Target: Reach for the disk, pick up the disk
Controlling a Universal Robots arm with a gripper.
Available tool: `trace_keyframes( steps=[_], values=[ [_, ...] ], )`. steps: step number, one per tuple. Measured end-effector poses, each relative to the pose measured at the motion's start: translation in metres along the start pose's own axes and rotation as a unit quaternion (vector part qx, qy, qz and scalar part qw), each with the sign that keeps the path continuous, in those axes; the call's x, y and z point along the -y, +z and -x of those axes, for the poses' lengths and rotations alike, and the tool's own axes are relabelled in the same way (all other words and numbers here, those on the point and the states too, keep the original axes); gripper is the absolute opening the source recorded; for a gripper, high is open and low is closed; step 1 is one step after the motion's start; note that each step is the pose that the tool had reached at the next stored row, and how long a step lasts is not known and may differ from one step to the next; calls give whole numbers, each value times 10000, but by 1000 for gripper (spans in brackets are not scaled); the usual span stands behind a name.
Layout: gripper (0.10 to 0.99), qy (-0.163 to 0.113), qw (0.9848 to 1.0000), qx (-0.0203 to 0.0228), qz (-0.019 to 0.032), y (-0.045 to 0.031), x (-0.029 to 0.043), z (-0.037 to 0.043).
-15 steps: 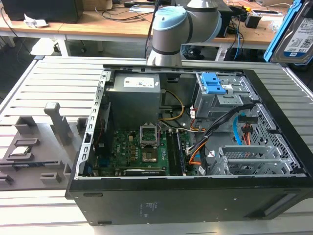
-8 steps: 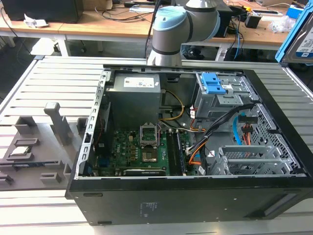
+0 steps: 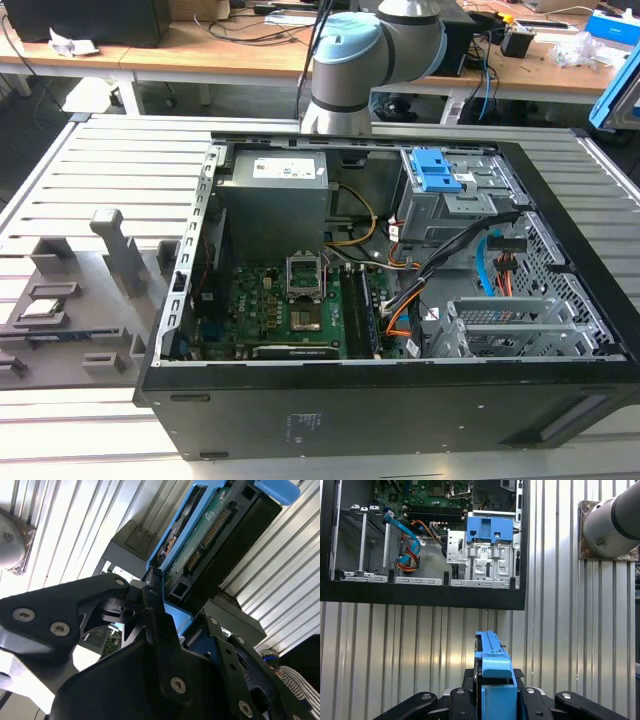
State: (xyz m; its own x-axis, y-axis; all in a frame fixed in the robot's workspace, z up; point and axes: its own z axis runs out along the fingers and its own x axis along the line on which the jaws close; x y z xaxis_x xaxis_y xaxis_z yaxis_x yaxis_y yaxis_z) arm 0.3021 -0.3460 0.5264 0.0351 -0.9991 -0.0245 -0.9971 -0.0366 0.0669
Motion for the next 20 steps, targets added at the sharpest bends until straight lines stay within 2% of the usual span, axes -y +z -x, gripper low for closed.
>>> trace_keyframes(
  steps=[3,7,13,17,19,20],
  values=[
    [369,-1,10000,-1,0,-1,1,-5],
    [369,-1,10000,-1,0,-3,-2,-87],
    [369,0,10000,0,0,-8,-12,-351],
    [369,-1,10000,0,0,-13,-21,-590],
    [369,0,10000,0,0,-14,-23,-657],
    [369,0,10000,0,0,-15,-26,-714]
  ],
)
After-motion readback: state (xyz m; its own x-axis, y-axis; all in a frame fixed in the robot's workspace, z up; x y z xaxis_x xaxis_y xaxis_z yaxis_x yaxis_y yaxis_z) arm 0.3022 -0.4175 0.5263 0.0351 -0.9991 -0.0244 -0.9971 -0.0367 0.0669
